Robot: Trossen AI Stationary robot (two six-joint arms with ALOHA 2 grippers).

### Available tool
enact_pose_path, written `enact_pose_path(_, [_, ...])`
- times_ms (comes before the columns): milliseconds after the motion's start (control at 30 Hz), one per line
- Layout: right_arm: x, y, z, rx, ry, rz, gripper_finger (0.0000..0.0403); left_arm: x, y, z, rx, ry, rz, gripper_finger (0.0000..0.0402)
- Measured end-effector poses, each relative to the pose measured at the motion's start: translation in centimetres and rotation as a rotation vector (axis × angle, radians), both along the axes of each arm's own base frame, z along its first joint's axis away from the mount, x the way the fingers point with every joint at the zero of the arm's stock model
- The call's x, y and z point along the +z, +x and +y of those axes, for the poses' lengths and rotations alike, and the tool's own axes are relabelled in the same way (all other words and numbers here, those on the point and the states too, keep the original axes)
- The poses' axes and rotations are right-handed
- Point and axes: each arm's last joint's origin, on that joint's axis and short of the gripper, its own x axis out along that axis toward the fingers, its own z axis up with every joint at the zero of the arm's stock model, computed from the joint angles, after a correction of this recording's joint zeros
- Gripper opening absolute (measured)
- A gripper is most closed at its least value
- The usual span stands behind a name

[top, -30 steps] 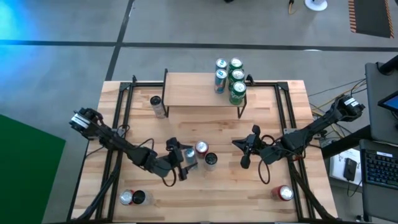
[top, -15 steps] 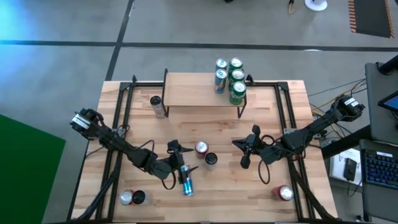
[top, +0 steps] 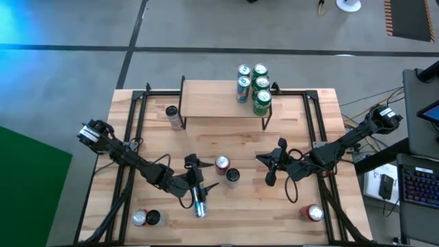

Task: Place canned beverage on shelf
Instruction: Put the blue soda can on the shelf aligned with the other blue soda cans

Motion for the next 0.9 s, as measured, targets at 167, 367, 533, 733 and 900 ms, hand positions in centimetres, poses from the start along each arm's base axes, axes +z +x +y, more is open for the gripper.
enact_pose_path(167, [0.0,0.0,0.0,0.000,0.000,0.000,0.0009,0.0,0.0,0.0,0.008,-0.007,-0.004,0.0349])
enact_pose_path(367, [-0.2,-0.1,-0.1,-0.008,0.017,-0.001,0.0009,-0.1,0.0,0.2,0.047,0.003,-0.010,0.0349])
enact_pose_path(533, [-0.4,-0.1,0.0,-0.004,0.037,0.000,0.0009,-0.1,-1.8,0.9,0.178,0.090,-0.032,0.0335])
enact_pose_path(733, [-0.8,-0.3,0.1,0.049,0.066,0.026,0.0009,0.0,-6.7,2.9,0.207,-0.061,-0.128,0.0313])
enact_pose_path(900, [-0.8,-0.2,0.0,0.041,0.079,0.014,0.0009,-1.3,-8.4,3.7,0.140,-0.193,-0.152,0.0308])
